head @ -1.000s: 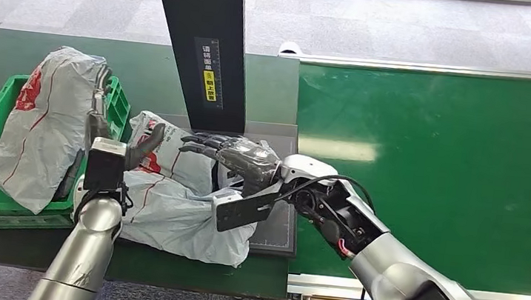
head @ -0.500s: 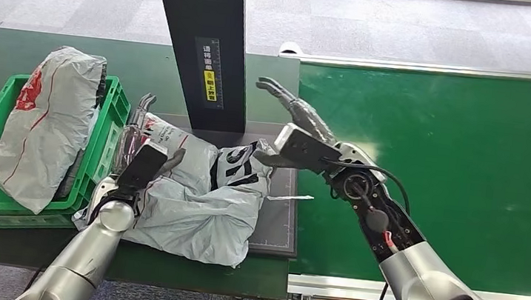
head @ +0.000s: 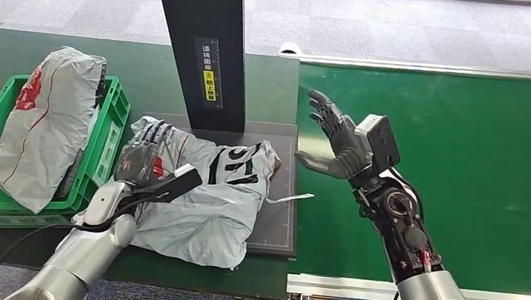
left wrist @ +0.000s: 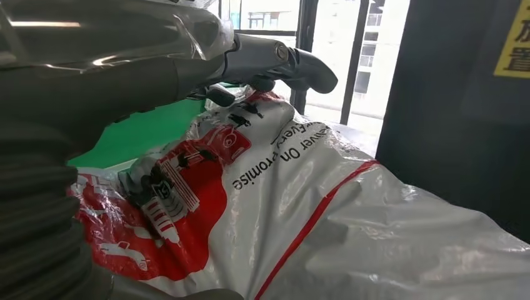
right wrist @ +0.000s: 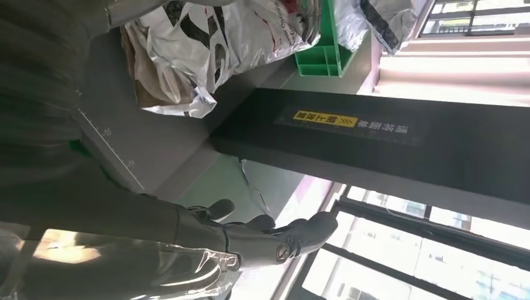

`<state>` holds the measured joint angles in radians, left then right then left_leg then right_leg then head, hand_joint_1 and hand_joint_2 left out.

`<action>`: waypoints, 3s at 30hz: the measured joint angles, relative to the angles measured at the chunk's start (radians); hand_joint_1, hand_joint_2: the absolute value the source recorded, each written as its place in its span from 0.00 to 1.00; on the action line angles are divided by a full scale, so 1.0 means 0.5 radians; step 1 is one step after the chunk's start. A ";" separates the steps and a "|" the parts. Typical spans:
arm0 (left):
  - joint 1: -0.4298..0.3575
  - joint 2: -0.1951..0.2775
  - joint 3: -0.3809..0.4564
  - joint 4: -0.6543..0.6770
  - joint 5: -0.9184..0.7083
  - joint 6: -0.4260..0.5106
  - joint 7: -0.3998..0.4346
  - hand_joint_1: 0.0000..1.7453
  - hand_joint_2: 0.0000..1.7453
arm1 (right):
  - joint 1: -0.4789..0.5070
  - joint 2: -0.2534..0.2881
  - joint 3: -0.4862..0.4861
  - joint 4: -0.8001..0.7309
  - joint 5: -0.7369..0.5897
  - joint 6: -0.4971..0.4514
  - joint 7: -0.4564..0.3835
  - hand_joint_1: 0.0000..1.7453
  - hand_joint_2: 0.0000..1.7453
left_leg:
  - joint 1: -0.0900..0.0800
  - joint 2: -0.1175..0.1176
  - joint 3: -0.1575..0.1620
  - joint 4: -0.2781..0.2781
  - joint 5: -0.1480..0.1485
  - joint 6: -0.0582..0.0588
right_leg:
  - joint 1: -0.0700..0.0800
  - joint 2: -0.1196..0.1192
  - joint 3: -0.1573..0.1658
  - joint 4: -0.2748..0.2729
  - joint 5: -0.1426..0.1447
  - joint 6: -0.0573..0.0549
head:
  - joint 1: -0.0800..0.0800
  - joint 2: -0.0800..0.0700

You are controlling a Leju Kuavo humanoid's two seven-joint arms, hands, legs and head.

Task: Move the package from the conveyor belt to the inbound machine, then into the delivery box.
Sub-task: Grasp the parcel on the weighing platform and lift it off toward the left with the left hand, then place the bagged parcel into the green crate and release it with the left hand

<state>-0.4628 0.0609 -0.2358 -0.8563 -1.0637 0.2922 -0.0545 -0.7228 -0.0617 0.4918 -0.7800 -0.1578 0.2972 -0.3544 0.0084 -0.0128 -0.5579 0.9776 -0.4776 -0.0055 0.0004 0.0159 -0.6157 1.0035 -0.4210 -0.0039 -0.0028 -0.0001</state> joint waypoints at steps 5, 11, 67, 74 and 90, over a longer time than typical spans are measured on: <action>-0.010 -0.003 -0.015 0.012 -0.057 -0.157 -0.004 0.48 1.00 | 0.008 0.036 0.003 0.061 -0.029 0.058 0.013 0.00 1.00 | 0.000 0.000 0.000 0.000 0.000 0.000 | 0.000 0.000 0.000 0.000 0.000 0.000 | 0.000 0.000; -0.038 -0.039 -0.048 0.064 -0.076 -0.351 -0.142 1.00 1.00 | 0.018 0.099 0.044 0.137 -0.053 0.128 0.025 0.00 1.00 | -0.001 -0.005 0.000 0.000 0.000 0.000 | -0.001 -0.004 0.002 0.000 0.000 0.000 | 0.000 0.000; -0.095 -0.447 1.513 -1.399 -0.543 0.780 -0.860 1.00 1.00 | 0.153 0.143 0.146 0.179 -0.396 -0.109 0.012 0.00 1.00 | 0.000 0.001 0.002 0.000 0.001 -0.001 | 0.000 0.000 0.001 0.000 0.000 -0.001 | 0.000 0.000; -0.171 -0.256 1.669 -0.834 -0.826 0.781 -0.244 1.00 1.00 | 0.262 0.225 0.043 0.113 -0.538 -0.487 0.080 0.00 0.50 | 0.002 0.002 0.000 -0.001 0.000 -0.002 | 0.002 0.003 -0.001 0.001 -0.001 -0.001 | 0.001 0.000; -0.320 -0.081 1.805 -0.429 -0.689 0.782 -0.265 0.00 1.00 | 0.374 0.301 0.089 0.091 -0.839 -0.656 0.213 0.00 0.00 | 0.002 0.002 0.000 0.000 -0.001 -0.003 | 0.001 0.003 -0.001 0.000 -0.001 -0.001 | 0.001 0.000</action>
<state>-0.6228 0.0205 0.6666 -1.0706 -1.4084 0.6832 -0.1871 -0.5359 0.0888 0.5362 -0.7347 -0.5773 -0.0307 -0.2480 0.0091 -0.0117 -0.5582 0.9774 -0.4779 -0.0068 0.0011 0.0173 -0.6164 1.0035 -0.4213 -0.0044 -0.0025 -0.0001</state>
